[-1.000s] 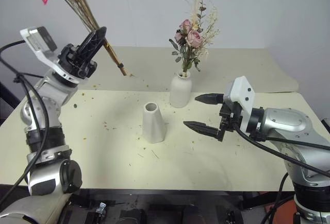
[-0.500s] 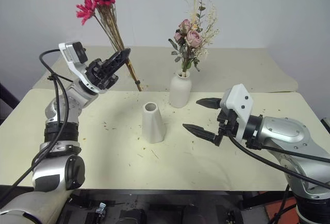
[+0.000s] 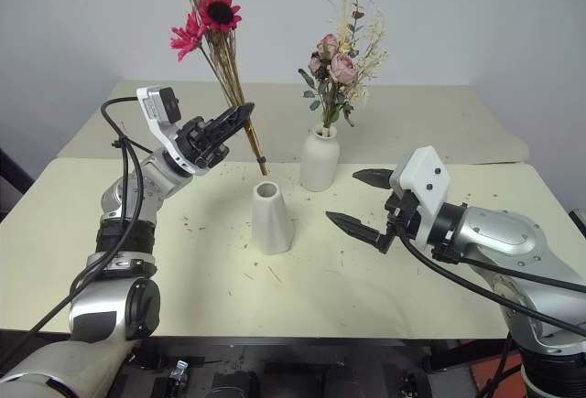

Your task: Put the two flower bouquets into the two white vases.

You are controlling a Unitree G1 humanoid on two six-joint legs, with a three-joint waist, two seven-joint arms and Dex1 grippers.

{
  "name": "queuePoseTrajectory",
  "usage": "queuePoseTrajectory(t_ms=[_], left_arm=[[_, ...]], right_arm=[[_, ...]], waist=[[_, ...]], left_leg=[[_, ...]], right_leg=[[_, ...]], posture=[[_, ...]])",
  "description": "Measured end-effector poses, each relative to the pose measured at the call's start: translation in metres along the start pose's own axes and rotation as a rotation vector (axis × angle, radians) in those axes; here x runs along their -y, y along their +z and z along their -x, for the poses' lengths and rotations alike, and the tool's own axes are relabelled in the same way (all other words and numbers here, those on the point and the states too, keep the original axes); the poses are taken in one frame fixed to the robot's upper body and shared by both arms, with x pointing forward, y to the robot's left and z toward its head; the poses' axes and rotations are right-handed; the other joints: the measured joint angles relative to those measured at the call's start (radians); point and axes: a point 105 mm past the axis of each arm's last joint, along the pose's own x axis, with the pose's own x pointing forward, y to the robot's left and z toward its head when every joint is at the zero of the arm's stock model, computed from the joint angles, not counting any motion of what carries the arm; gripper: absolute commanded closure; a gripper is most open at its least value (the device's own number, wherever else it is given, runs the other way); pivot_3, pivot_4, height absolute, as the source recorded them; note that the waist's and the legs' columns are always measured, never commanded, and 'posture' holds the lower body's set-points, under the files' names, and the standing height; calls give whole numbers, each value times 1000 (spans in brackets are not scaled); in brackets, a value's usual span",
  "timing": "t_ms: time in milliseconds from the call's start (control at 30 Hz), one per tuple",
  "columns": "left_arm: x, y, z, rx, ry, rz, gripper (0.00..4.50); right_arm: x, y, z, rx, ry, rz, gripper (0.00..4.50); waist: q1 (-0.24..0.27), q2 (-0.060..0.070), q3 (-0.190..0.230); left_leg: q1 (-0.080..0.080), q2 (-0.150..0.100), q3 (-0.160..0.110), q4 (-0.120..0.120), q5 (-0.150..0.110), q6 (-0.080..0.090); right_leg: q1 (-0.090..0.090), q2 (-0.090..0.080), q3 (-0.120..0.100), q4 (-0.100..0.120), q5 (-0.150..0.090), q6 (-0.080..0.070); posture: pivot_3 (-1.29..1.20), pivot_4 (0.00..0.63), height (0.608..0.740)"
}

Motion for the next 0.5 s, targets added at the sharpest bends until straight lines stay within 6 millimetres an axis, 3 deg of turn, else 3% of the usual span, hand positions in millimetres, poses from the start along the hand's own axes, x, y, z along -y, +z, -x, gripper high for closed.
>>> queuePoseTrajectory(t_ms=[500], left_arm=[[2, -10, 9, -51, 10, 2, 4485]], right_arm=[[1, -2, -1, -2, -15, 2, 0]], waist=[[1, 0, 0]], left_leg=[[0, 0, 0, 0, 0, 0]], right_leg=[[0, 0, 0, 0, 0, 0]], posture=[[0, 150, 740]])
